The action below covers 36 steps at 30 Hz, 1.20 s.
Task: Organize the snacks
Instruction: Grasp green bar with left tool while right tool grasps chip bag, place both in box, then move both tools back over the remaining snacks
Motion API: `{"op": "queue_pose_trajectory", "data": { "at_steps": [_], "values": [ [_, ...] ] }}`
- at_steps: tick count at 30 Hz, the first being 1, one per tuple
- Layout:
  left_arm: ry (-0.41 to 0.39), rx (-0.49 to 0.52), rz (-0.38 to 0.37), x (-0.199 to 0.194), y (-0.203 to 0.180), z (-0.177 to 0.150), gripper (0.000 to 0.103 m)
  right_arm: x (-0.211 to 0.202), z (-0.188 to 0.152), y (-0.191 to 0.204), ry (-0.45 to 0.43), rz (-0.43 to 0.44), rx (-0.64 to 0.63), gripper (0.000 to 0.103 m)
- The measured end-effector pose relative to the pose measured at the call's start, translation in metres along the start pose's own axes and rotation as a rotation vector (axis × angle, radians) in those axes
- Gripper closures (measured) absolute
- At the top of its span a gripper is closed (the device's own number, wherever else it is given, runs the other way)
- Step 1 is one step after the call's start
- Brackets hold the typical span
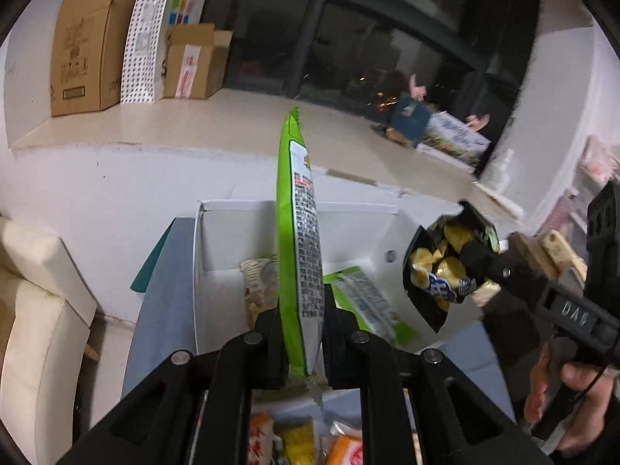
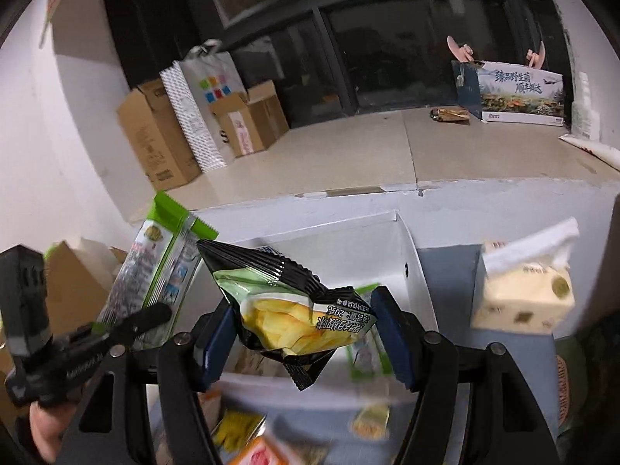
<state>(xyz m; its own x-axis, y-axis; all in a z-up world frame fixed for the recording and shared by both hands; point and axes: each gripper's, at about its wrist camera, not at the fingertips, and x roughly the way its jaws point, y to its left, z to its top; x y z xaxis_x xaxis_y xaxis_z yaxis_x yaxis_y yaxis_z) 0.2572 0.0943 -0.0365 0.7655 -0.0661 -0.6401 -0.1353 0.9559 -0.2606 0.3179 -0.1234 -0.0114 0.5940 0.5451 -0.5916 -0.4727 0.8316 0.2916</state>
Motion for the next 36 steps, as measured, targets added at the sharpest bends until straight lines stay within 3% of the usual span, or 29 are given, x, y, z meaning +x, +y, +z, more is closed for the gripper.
{"op": "queue_pose_trajectory", "data": {
  "at_steps": [1,2,3,4,5,14,21,28,36],
  "values": [
    [-0.002,-0.004,0.029,0.006,0.002,0.0,0.085,0.01,0.004,0.001,0.017,0.01,0.016,0.031],
    [0.011,-0.004,0.076,0.013,0.004,0.001,0.065,0.017,0.007,0.002,0.026,0.028,0.02,0.026],
    [0.029,-0.006,0.101,0.019,0.006,0.0,0.032,0.023,0.009,0.004,0.034,0.038,0.018,0.02],
    [0.045,-0.019,0.114,0.023,0.01,-0.002,0.019,0.031,0.01,0.007,0.057,0.035,0.015,0.006],
    [0.042,-0.035,0.116,0.022,0.015,-0.005,0.007,0.035,0.01,0.009,0.069,0.028,0.017,0.001],
    [-0.003,0.037,0.152,-0.019,0.02,-0.018,0.0,0.009,0.004,0.013,0.011,0.07,0.017,0.0],
    [-0.079,0.13,0.134,-0.083,0.008,-0.034,0.0,-0.054,-0.008,0.028,-0.079,0.146,-0.024,0.0],
    [-0.107,0.15,0.09,-0.144,0.003,-0.073,0.0,-0.141,-0.069,0.043,-0.171,0.179,-0.106,0.0],
    [-0.06,0.156,0.024,-0.178,-0.009,-0.142,0.0,-0.191,-0.157,0.033,-0.163,0.137,-0.099,0.0]
  ]
}}
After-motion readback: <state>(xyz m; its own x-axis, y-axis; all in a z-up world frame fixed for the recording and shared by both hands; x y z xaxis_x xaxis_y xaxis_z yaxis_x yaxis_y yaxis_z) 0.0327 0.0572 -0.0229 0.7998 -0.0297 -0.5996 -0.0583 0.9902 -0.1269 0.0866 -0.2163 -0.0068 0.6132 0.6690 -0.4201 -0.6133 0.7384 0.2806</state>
